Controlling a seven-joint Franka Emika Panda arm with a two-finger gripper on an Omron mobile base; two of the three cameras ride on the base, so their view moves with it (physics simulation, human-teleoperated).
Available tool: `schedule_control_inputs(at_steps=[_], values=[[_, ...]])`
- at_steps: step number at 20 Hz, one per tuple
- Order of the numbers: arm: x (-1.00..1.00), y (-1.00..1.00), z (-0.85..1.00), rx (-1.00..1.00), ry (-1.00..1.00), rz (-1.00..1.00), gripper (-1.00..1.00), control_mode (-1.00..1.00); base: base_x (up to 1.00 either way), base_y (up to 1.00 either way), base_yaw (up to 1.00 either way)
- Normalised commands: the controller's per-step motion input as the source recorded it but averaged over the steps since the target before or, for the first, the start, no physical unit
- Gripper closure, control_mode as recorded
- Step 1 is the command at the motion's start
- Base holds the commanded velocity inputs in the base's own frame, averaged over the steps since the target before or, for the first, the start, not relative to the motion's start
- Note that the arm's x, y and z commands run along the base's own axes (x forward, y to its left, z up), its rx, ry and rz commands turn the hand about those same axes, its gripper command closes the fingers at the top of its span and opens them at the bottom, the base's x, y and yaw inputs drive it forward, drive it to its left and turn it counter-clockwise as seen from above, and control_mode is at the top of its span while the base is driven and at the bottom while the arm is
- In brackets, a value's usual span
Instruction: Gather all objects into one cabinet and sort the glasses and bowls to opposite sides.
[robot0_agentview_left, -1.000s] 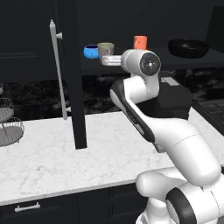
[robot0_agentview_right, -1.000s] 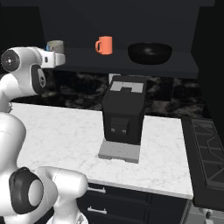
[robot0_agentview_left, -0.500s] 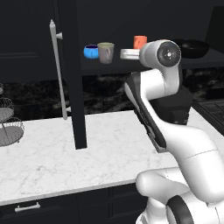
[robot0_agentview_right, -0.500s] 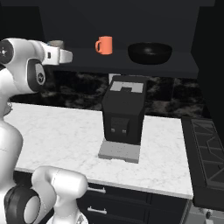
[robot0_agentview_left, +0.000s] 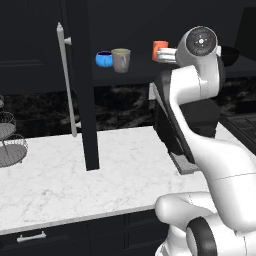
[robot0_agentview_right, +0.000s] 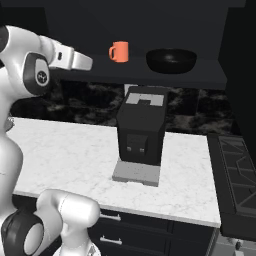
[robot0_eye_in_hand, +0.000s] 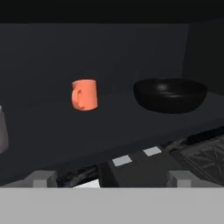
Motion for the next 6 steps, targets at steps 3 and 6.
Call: schedule_control_inputs(at_steps=[3,6], values=[[0.09,-0.3,0.0,0.04,0.01,-0.18,-1.0,-1.0,0.0,0.0,0.0],[0.29,-0.05,-0.09,0.08,0.01,-0.05,-1.0,-1.0,0.0,0.0,0.0]])
